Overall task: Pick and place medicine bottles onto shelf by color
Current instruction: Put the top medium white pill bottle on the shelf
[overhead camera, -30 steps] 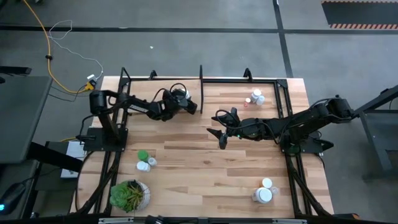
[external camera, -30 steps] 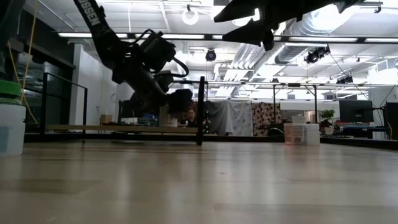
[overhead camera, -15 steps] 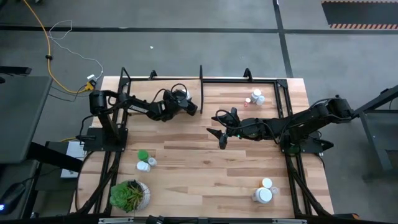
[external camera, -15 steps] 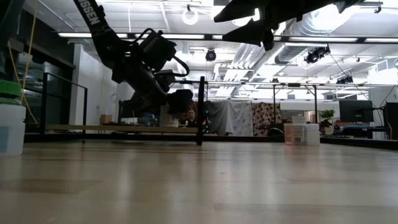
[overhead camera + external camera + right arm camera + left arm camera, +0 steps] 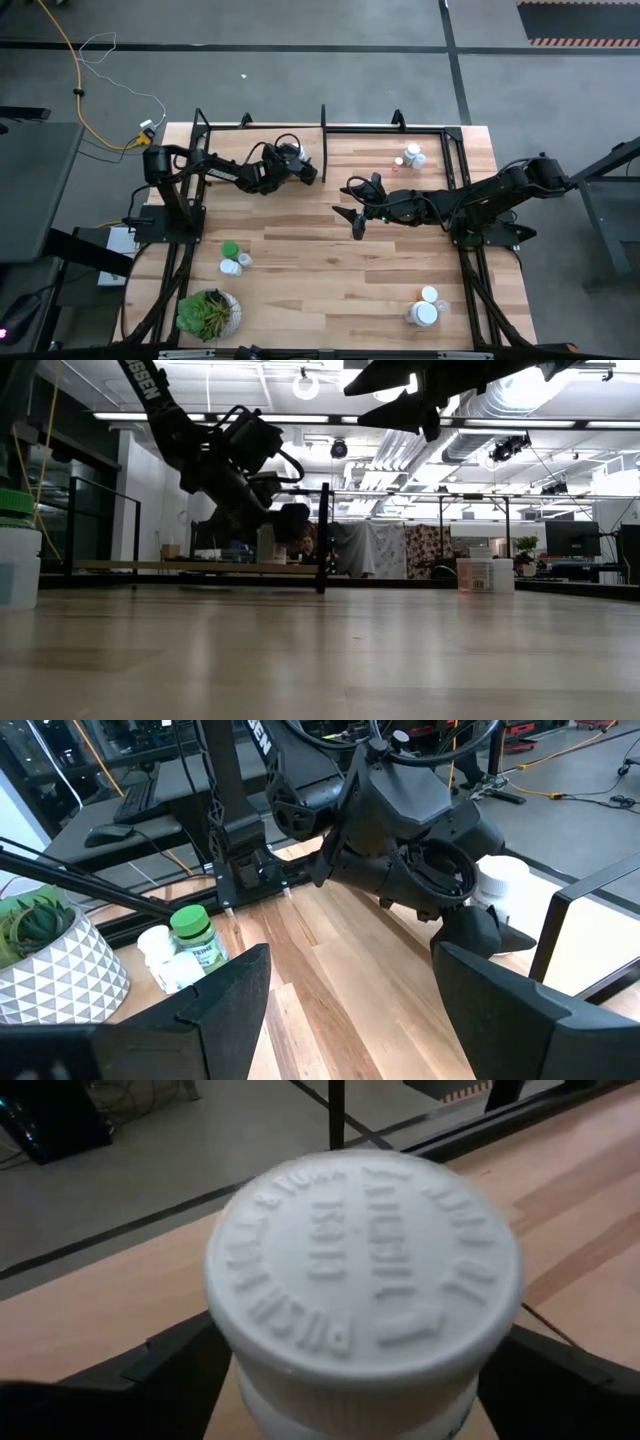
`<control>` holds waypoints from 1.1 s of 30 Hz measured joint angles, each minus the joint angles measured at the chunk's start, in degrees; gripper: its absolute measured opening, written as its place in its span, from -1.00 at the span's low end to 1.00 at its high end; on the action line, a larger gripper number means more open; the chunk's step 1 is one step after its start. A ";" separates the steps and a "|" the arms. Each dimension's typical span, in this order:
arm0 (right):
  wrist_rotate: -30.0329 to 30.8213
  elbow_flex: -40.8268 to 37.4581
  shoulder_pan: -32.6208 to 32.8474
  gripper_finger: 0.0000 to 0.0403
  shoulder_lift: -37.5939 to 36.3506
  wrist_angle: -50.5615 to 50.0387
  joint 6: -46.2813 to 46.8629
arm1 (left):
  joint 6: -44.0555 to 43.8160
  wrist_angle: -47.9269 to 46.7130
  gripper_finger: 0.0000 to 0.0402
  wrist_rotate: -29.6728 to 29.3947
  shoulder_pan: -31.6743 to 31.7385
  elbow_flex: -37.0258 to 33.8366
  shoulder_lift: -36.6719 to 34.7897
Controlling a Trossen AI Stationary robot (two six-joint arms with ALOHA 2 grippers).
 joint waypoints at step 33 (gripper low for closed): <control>0.00 0.00 0.00 0.35 0.00 -0.01 -0.02 | -1.36 -5.48 0.61 -1.13 -9.42 -10.17 -18.29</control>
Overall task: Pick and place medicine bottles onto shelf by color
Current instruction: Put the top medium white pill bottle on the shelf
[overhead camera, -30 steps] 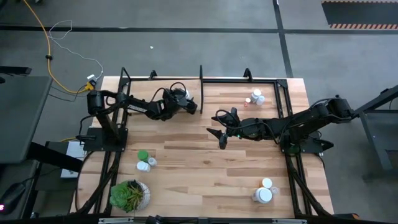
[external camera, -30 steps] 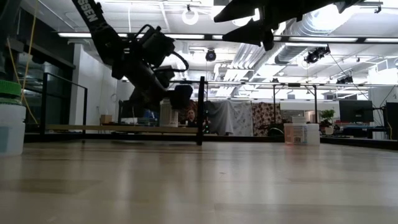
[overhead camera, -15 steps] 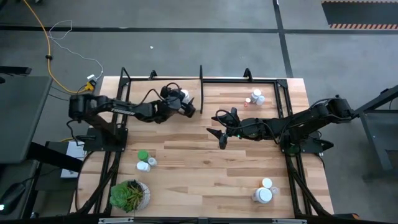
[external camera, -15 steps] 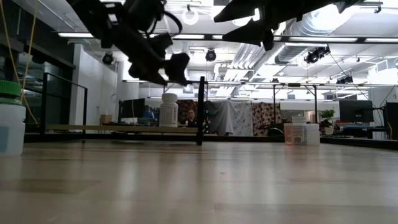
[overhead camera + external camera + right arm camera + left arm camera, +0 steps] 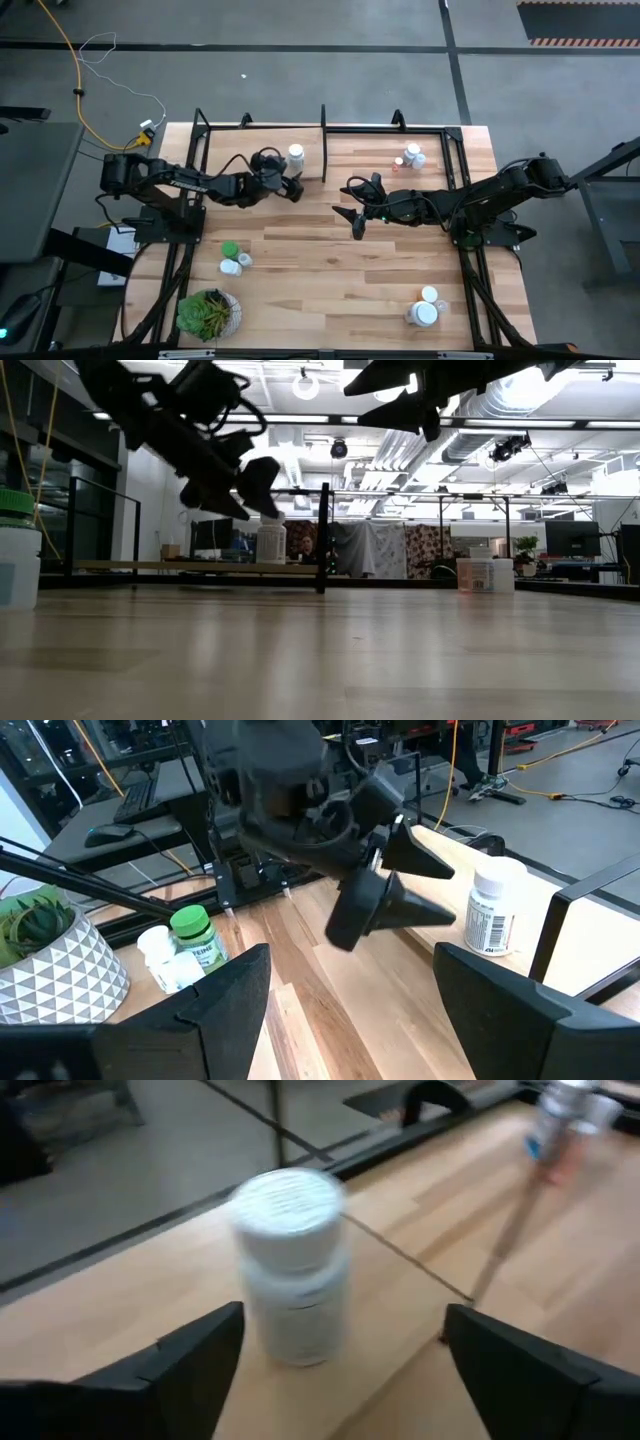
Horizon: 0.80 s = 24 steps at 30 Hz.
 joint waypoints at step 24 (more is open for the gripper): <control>0.59 0.00 0.00 0.35 0.00 0.59 -0.02 | -0.66 -5.96 -1.00 3.54 7.91 3.55 6.08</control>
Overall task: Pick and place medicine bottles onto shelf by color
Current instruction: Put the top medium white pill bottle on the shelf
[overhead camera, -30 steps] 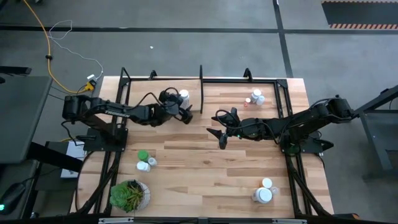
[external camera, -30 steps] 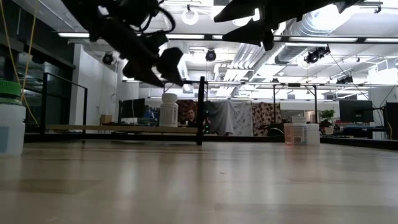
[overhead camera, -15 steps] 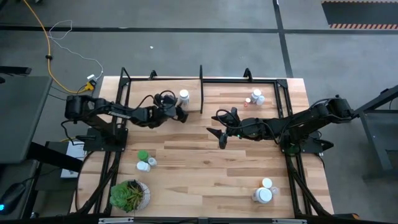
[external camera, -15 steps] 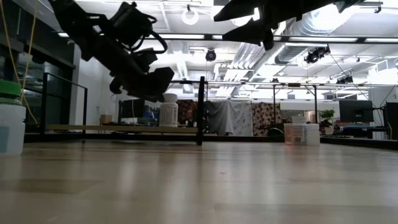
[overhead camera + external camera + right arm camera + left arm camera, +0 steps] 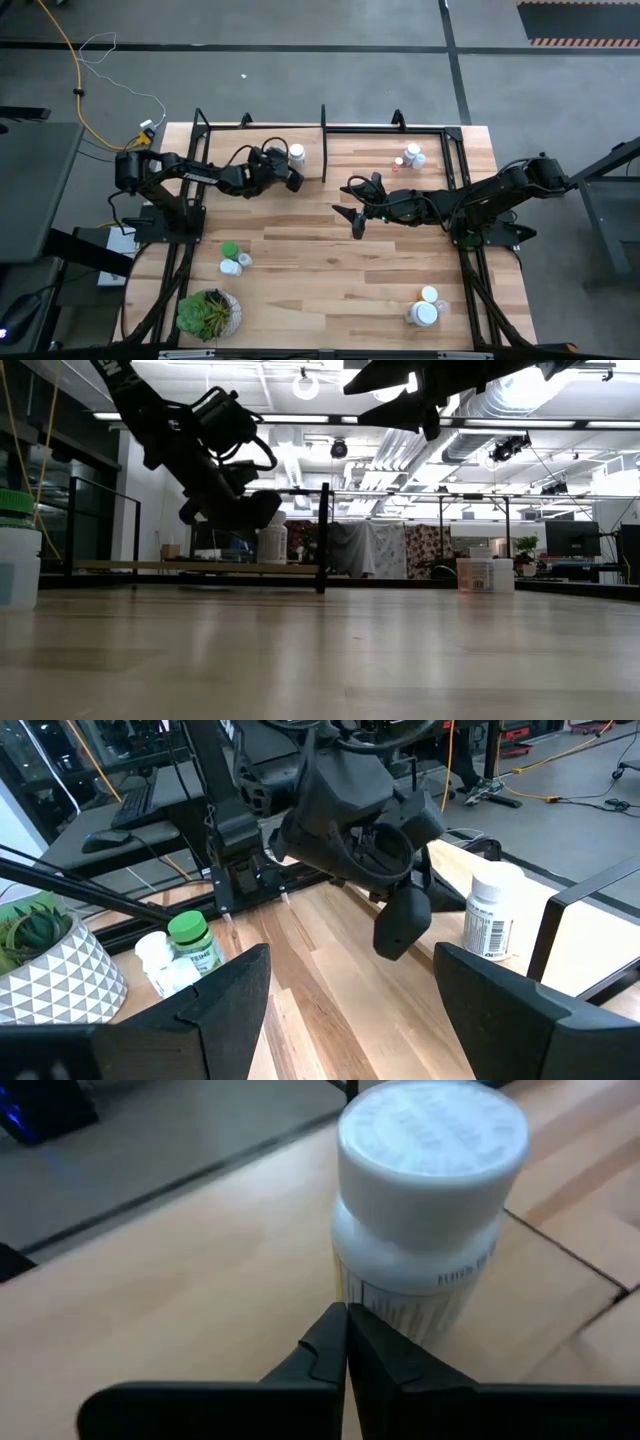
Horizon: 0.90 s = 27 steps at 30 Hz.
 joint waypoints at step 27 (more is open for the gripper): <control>0.04 0.00 -0.48 0.35 0.00 -0.24 0.00 | 1.19 1.44 -1.00 16.19 8.57 0.07 -1.58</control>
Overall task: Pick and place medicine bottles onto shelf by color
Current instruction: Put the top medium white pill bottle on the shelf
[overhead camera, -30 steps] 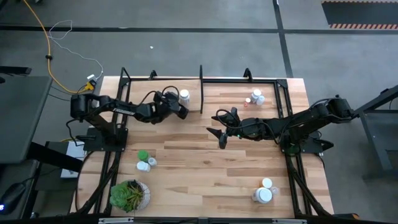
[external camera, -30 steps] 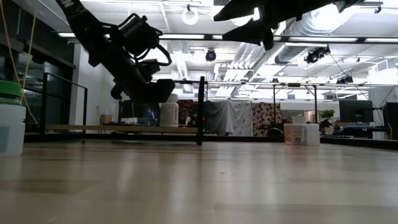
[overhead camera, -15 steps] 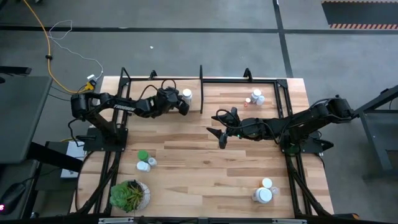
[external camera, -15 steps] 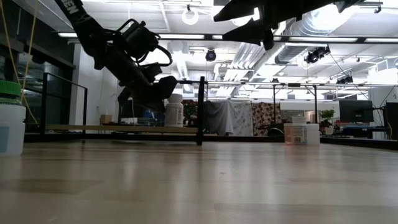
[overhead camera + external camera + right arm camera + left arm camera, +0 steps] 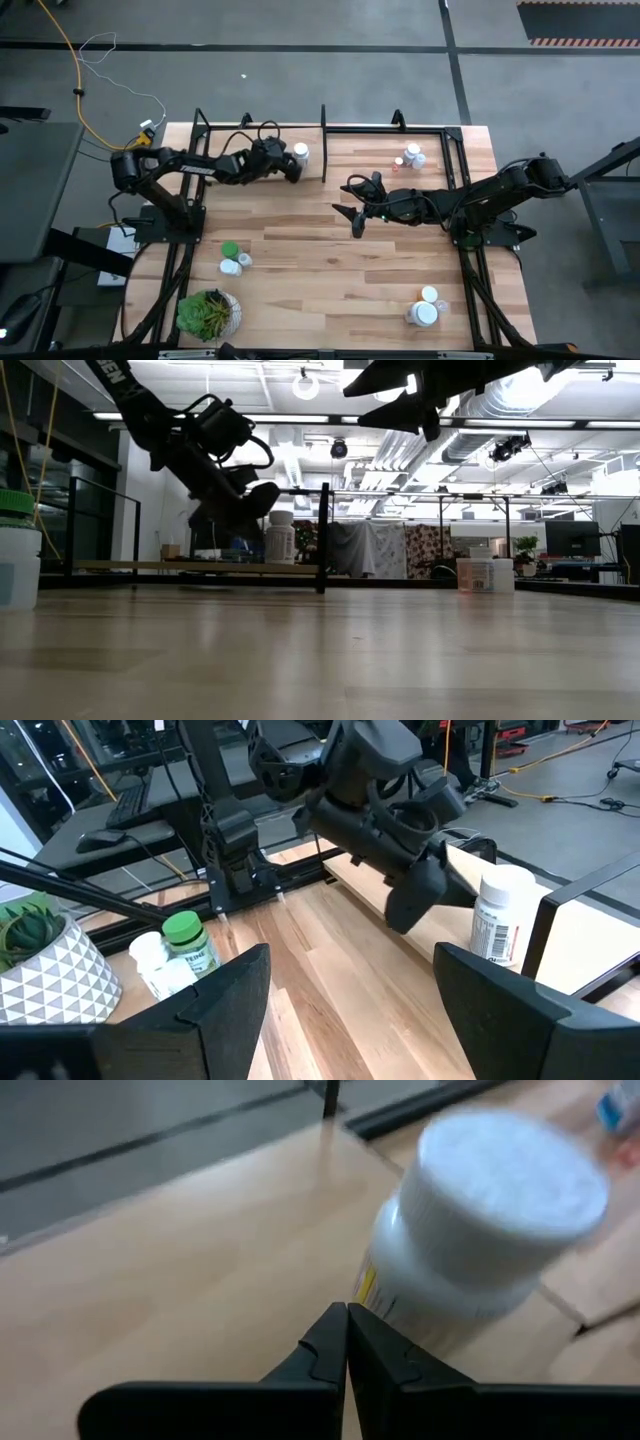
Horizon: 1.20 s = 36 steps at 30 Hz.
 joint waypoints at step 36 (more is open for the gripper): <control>-0.02 0.00 0.00 0.35 0.00 0.05 0.00 | 2.37 -9.83 -1.00 9.43 3.61 12.71 4.70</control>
